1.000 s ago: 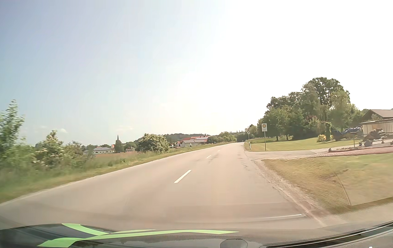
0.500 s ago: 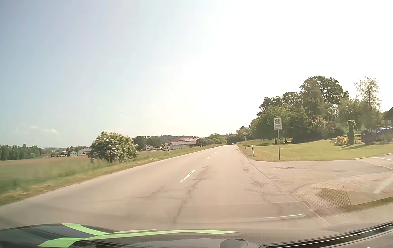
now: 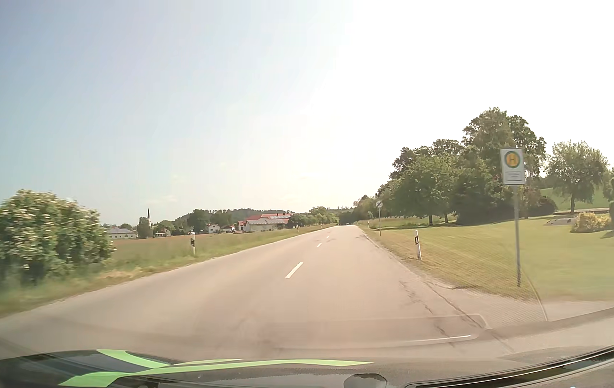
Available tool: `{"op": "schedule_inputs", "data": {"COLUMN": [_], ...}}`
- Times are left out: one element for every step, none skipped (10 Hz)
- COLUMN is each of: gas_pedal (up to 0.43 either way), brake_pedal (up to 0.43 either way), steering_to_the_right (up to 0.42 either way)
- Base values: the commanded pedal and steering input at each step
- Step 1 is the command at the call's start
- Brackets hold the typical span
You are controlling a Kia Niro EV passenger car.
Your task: Follow the waypoints while adhering to traffic rules and regulations
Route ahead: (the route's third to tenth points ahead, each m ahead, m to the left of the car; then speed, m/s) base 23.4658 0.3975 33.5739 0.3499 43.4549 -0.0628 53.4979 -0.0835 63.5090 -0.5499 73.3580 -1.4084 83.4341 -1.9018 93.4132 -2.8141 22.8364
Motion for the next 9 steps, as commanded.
{"op": "schedule_inputs", "data": {"gas_pedal": [0.189, 0.189, 0.189, 0.189, 0.189, 0.189, 0.189, 0.189, 0.189], "brake_pedal": [0.000, 0.000, 0.000, 0.000, 0.000, 0.000, 0.000, 0.000, 0.000], "steering_to_the_right": [0.014, 0.015, 0.014, 0.011, 0.007, 0.005, 0.000, -0.003, -0.002]}}
